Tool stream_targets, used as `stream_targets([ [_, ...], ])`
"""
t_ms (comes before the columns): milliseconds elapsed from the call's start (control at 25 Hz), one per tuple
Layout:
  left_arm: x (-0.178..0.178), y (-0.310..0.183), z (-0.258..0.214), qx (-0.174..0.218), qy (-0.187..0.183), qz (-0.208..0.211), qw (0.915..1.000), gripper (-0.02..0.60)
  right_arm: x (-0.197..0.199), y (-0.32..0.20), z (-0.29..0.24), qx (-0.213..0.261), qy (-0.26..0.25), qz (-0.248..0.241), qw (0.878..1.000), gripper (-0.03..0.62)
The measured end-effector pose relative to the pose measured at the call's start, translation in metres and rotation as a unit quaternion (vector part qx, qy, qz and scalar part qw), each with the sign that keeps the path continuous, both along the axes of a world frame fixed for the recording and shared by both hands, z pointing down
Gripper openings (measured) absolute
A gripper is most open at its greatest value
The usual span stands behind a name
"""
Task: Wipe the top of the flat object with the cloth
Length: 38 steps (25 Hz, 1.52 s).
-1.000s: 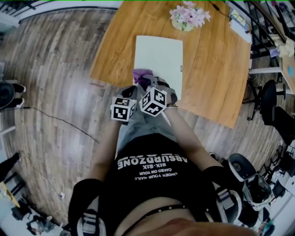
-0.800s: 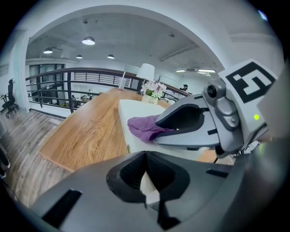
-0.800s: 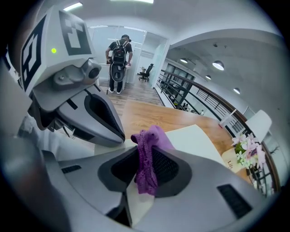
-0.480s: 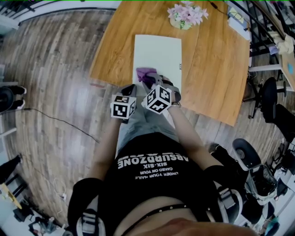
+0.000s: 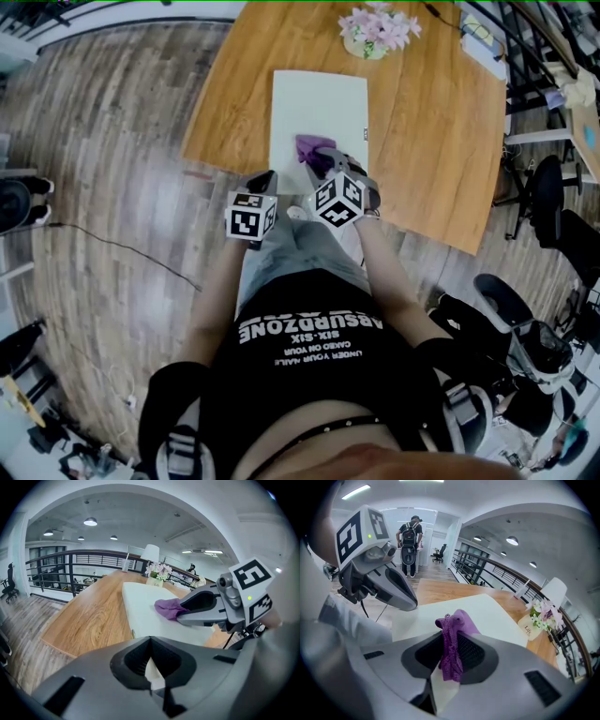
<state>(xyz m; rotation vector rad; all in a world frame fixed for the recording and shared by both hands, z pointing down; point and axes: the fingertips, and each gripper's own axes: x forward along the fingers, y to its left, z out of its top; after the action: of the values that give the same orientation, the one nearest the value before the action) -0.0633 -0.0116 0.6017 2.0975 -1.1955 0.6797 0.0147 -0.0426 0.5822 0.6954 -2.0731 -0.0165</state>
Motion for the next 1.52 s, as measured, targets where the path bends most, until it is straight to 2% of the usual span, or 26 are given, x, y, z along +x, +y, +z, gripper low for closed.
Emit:
stream_targets([
  [1200,-0.001,0.003,-0.004,0.000,-0.007,0.001,1.0000,0.015,0.104,-0.005,-0.009,-0.010,0.002,0.139,0.990,0.100],
  [1520,-0.001,0.000,-0.002,0.002,-0.011,0.000,0.9999,0.015,0.114,-0.003,-0.009,-0.031,-0.042,0.183,0.982,0.100],
])
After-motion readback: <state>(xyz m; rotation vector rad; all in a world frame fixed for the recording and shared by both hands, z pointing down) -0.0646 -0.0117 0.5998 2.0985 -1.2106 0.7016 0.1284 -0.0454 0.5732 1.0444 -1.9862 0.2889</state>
